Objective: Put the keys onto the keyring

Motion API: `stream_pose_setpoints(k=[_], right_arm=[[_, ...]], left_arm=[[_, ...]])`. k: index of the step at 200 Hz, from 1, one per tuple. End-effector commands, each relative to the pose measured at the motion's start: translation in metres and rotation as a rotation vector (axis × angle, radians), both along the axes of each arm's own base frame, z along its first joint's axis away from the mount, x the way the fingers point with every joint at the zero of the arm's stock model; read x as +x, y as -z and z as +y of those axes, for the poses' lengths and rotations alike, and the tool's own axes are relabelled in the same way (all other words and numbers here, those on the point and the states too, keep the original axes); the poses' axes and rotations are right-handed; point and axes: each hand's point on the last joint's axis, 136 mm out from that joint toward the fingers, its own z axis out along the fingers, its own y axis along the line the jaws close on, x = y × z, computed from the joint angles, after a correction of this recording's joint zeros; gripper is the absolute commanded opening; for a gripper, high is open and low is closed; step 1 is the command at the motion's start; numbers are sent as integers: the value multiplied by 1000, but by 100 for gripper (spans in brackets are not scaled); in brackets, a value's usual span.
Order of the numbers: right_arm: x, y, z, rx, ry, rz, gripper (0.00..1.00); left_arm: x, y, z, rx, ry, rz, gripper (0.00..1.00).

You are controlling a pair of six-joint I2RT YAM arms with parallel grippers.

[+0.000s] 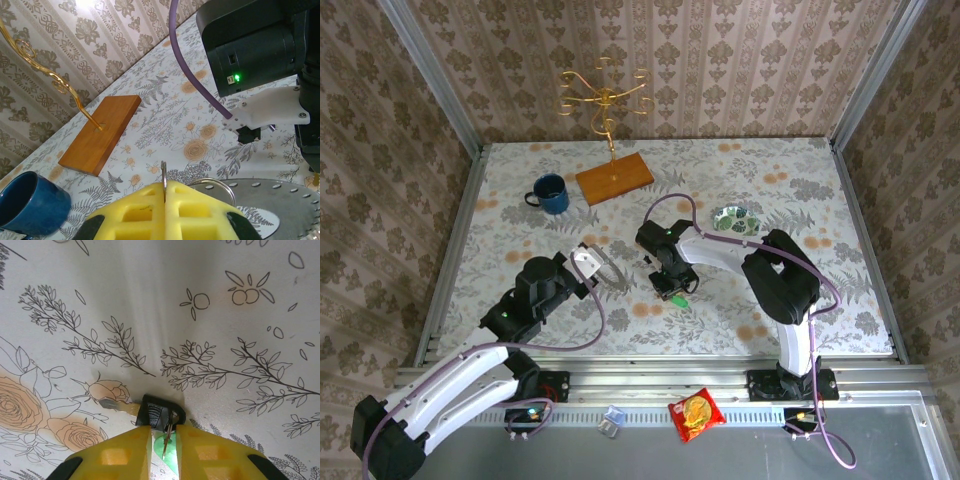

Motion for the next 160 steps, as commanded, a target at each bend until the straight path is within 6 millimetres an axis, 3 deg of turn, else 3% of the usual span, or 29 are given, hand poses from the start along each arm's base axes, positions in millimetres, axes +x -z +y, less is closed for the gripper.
stream_pose_setpoints(k=[1, 126, 152, 160], right_arm=[[1, -1, -3, -39, -21, 2, 20], [-1, 1, -6, -60, -26, 16, 16], [-1, 0, -7, -65, -30, 14, 0], [0, -2, -8, -64, -31, 3, 0]], left_arm=[[1, -22, -1, -32, 1, -61, 0], [0, -21, -1, -31, 4, -58, 0], [0, -22, -1, -30, 3, -60, 0], [0, -22, 0, -28, 2, -59, 0]])
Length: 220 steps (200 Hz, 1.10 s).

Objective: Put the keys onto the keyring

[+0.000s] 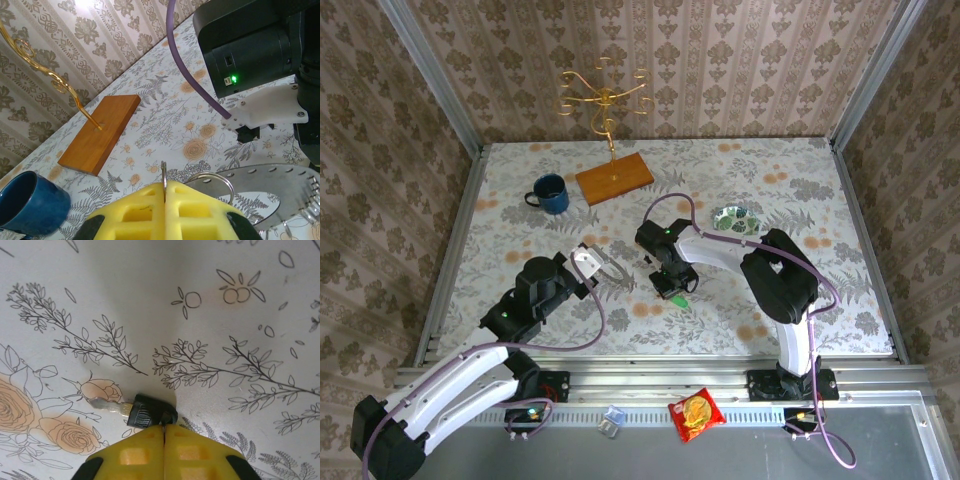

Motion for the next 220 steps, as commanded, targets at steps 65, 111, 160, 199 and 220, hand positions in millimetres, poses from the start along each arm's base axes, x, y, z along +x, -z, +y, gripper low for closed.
stream_pose_setpoints(k=[65, 111, 160, 199, 220], right_arm=[[9, -55, -1, 101, -33, -178, 0], [14, -107, 3, 277, -89, -390, 0], [11, -160, 11, 473, -165, -590, 0], [-6, -187, 21, 660, -281, -698, 0], [-17, -195, 25, 720, -352, -723, 0]], left_arm=[[-5, -22, -1, -9, 27, -58, 0], [-10, -25, -8, -16, 73, -47, 0], [-19, -25, -24, -27, 171, -13, 0], [-35, -21, -43, -35, 293, 42, 0], [-42, -18, -51, -23, 341, 52, 0]])
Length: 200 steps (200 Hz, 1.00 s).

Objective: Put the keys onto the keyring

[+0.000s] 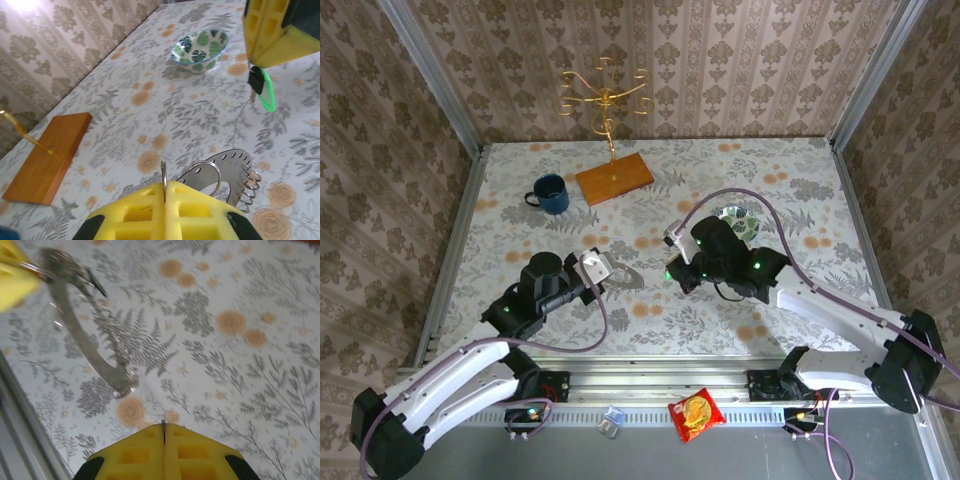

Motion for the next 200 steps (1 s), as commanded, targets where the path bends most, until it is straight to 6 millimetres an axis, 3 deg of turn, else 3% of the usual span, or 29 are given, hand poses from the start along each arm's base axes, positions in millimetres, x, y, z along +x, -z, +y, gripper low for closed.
stream_pose_setpoints(k=[1, 45, 83, 139, 200], right_arm=[[-9, -24, 16, 100, -133, -103, 0], [-22, -36, 26, 120, -289, -204, 0], [-38, -46, 42, 165, -420, -153, 0], [-37, -40, 44, 53, -502, -292, 0], [-30, -44, 42, -62, -583, -537, 0]], left_arm=[[-13, -19, -17, -37, 109, -20, 0], [-27, -14, -33, -15, 219, -39, 0], [-27, -16, -39, 24, 234, -158, 0], [-39, -14, -45, 75, 304, -283, 0], [-61, -8, -50, 65, 426, -237, 0]])
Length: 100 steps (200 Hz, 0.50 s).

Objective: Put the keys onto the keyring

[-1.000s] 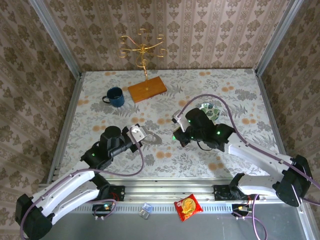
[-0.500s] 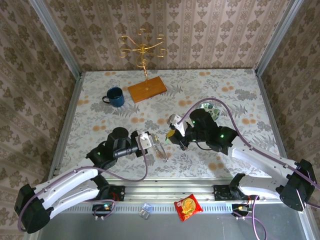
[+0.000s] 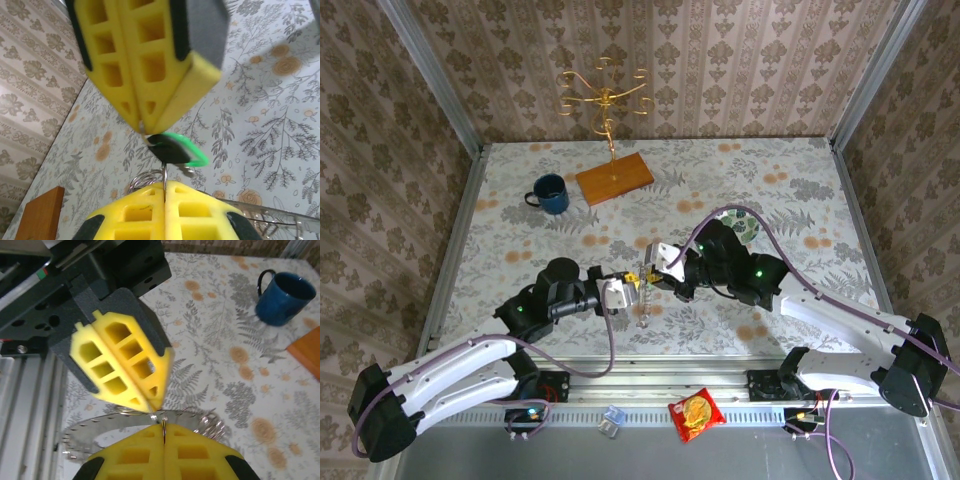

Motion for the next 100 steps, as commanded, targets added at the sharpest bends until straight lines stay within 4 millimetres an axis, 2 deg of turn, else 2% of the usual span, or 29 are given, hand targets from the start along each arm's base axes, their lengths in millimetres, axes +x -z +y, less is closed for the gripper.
stream_pose_setpoints(k=[1, 30, 69, 100], right_arm=[[3, -11, -1, -22, -50, -159, 0], [-4, -7, -3, -53, -105, -187, 0], [-20, 0, -6, -89, -174, -129, 0], [-25, 1, -7, -88, -182, -98, 0]], left_arm=[[-15, -10, -5, -31, 92, -21, 0], [-19, -8, -5, -24, 108, -12, 0], [-18, -5, -4, -6, 110, -36, 0], [-17, -4, -5, -3, 112, -45, 0]])
